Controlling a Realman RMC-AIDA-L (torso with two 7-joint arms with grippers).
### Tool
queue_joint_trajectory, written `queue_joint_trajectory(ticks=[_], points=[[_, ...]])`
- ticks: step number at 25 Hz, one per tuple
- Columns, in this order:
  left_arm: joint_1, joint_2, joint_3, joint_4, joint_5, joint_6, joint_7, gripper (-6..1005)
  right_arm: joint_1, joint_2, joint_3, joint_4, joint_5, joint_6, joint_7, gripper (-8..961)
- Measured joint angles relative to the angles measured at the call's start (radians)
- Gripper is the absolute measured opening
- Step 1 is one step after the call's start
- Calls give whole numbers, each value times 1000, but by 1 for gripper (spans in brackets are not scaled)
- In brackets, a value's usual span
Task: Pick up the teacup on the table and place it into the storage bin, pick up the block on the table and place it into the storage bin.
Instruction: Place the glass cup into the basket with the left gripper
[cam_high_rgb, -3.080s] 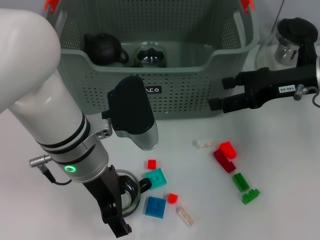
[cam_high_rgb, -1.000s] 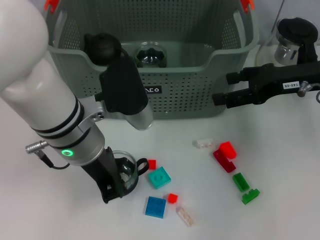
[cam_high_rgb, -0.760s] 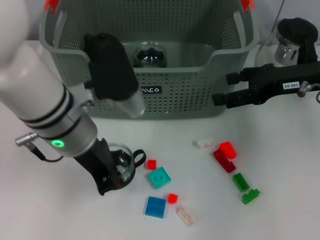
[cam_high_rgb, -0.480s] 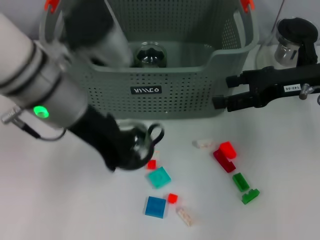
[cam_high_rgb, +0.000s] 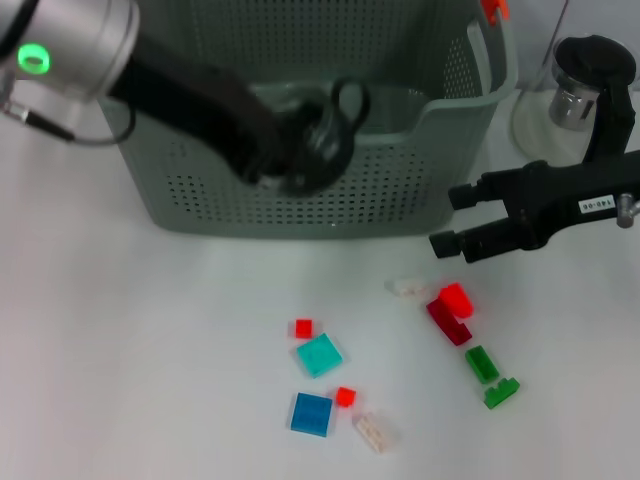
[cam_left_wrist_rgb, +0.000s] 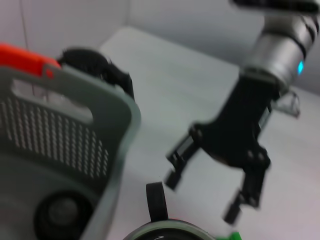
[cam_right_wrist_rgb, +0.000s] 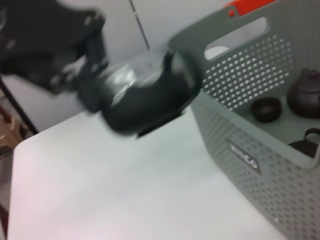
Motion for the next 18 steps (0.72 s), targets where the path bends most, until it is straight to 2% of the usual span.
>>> queue_joint_trajectory(ticks=[5, 10, 13, 15, 18], points=[[-61, 37, -36, -88, -17, -67, 11, 49, -3, -11, -29, 14, 0, -41, -14, 946], [-112, 76, -3, -193, -3, -201, 34, 48, -8, -12, -36, 28, -1, -35, -24, 946], [-149, 106, 45, -306, 39, -349, 36, 48, -10, -11, -37, 28, -2, -33, -27, 946], [-170, 113, 73, -362, 88, -432, 32, 48, -11, -11, -37, 29, -2, -33, -27, 945], [-233, 117, 109, -520, 195, -582, 31, 48, -12, -11, -37, 29, -2, -33, -22, 945]])
